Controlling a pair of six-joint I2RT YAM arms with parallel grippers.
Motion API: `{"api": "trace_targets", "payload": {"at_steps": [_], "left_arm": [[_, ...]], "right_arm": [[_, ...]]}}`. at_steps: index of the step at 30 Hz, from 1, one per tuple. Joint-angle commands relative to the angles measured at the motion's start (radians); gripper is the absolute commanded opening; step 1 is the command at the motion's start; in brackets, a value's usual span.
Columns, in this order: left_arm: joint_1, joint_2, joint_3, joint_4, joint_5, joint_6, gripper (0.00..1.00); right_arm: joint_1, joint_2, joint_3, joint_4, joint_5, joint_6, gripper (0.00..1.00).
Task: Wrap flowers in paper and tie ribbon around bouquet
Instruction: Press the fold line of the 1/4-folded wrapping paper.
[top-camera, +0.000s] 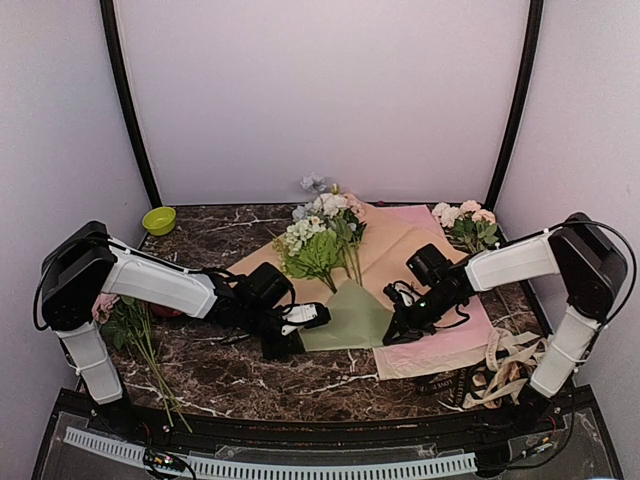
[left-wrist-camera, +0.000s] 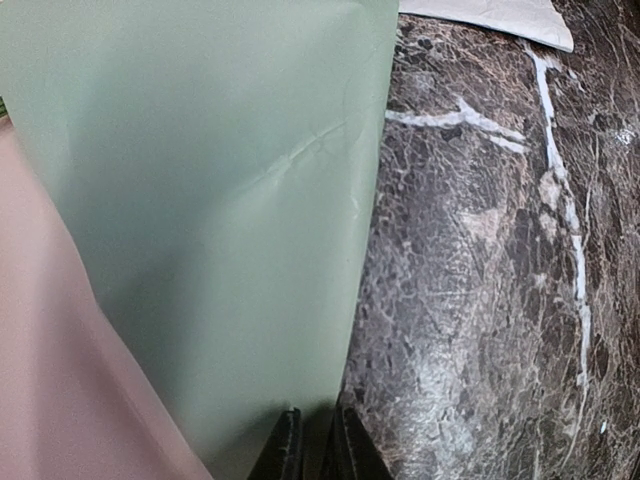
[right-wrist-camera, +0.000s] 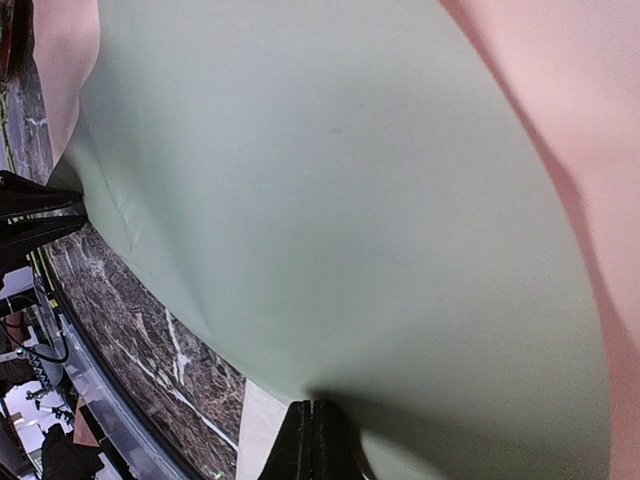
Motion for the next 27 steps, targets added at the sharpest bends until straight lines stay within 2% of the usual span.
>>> {"api": "trace_targets", "payload": {"at_steps": [1, 27], "left_arm": [[-0.005, 0.028, -0.023, -0.153, 0.004, 0.008, 0.12], [-0.005, 0.025, -0.021, -0.162, 0.011, 0.013, 0.11]], "right_arm": [[-0.03, -0.024, -0.043, -0.074, 0.075, -0.025, 0.0], [-0.18, -0.178, -0.156, -0.208, 0.224, -0.009, 0.0]]}}
